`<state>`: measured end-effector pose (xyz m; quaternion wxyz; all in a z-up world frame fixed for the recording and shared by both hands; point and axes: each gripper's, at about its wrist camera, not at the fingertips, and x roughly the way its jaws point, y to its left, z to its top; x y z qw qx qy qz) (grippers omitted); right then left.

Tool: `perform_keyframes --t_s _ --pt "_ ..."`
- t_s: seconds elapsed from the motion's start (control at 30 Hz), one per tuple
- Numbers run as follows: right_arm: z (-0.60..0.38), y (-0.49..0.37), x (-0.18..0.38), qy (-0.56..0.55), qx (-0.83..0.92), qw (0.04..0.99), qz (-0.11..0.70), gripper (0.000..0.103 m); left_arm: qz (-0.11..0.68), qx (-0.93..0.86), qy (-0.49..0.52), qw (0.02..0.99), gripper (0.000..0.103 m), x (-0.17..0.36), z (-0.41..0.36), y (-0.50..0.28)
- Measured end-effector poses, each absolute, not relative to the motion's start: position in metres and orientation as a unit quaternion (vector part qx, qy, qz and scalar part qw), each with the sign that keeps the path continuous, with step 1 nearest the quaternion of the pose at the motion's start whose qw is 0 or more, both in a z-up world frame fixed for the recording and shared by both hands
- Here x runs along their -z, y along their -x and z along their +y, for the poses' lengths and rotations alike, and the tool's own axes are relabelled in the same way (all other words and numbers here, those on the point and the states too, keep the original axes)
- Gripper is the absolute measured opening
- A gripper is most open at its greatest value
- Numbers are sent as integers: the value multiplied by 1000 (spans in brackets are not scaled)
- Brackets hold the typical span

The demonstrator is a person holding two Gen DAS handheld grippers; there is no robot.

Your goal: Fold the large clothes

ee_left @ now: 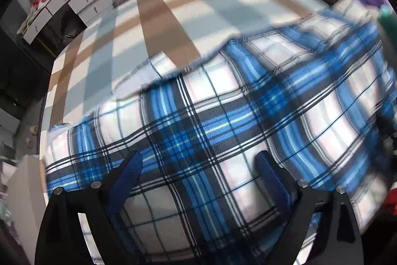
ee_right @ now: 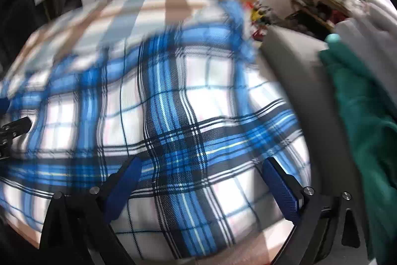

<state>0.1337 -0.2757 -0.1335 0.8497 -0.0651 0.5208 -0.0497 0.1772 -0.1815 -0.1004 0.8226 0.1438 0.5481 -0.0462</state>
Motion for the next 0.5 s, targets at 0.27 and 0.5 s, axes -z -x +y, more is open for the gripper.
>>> perform_keyframes --t_s 0.27,0.5 --pt "-276 -172 77 13 -14 882 471 94 551 54 -121 824 94 99 -169 -172" --pt "-284 -238 146 -4 -40 792 609 91 547 53 -123 827 94 101 -174 -174"
